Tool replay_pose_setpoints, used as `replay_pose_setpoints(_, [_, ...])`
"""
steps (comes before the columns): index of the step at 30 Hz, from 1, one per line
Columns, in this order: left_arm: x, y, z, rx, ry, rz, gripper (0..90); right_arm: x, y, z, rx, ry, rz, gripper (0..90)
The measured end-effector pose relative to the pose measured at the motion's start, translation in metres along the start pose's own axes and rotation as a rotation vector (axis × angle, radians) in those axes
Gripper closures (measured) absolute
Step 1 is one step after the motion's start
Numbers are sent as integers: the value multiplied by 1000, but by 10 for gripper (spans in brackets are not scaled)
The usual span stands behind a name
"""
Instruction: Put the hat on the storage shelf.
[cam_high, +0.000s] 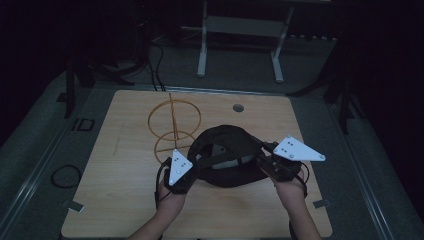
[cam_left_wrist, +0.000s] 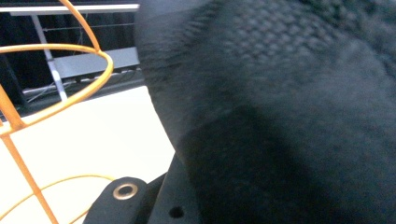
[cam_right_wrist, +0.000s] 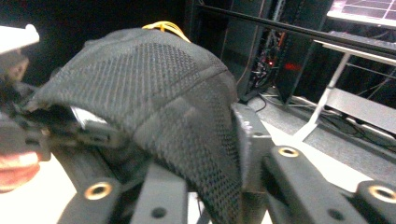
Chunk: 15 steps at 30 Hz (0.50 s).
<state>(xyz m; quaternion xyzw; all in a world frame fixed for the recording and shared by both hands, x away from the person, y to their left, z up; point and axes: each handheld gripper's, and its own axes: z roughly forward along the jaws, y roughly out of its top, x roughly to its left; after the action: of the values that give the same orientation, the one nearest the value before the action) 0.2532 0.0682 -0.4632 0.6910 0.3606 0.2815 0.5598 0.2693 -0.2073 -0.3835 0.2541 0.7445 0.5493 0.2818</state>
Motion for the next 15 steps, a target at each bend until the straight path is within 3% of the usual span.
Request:
replay_pose_setpoints(7, [0,12,-3,-8,-19,-14,900,4,-13,-8,30,11,-13,485])
replay_pose_setpoints(10, [-2,17,-3,-16,-26,-15,900,6,-21,-13,50,26,-27,417])
replay_pose_setpoints(15, [-5,20,-4,-20,-37,1,900,4,-34,-23,96,94,-5,327])
